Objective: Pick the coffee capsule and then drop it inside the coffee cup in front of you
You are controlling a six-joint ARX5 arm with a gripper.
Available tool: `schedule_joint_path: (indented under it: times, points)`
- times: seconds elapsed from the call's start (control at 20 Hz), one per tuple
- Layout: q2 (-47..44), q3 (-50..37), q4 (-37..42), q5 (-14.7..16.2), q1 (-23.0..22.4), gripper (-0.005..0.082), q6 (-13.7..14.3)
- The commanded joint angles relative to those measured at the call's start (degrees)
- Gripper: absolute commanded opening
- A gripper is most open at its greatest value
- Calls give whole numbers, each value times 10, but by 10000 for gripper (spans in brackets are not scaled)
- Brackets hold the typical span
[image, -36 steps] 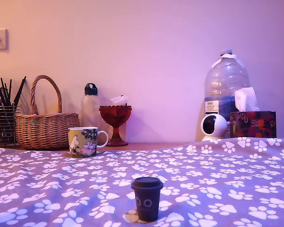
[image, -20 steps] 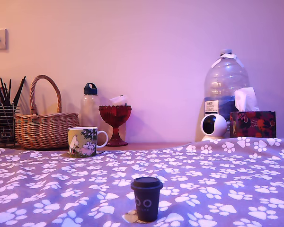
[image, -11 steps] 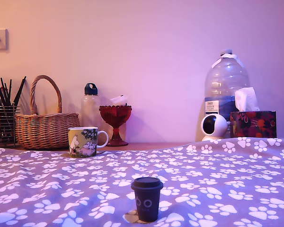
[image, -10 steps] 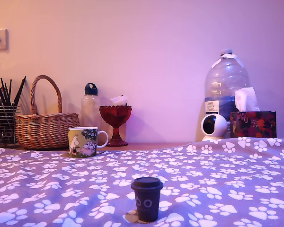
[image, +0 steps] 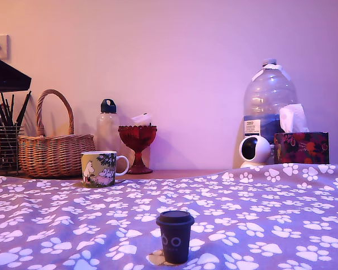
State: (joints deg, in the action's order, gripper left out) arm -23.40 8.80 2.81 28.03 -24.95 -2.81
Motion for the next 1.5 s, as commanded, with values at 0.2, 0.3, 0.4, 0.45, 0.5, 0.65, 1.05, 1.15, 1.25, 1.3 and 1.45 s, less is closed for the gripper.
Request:
schedule_joint_path:
  times: [0.2, 0.3, 0.4, 0.45, 0.5, 0.65, 1.05, 1.15, 1.25, 1.3, 1.45]
  points:
    - [-46, 2, 35, -31, -54, 386, -9]
    - [-76, 2, 50, -38, -71, 507, 0]
    - [-100, 2, 55, -48, -82, 501, 18]
    - [-110, 2, 59, -51, -84, 501, 30]
    - [-119, 2, 66, -52, -86, 501, 42]
    - [-143, 2, 78, -61, -86, 503, 54]
    - [-252, 3, 111, -60, -86, 503, 79]
    - [-275, 3, 130, -56, -87, 501, 92]
    - [-292, 3, 150, -79, -91, 501, 94]
    - [-299, 3, 153, -77, -93, 500, 113]
    - [-319, 5, 176, -78, -96, 501, 124]
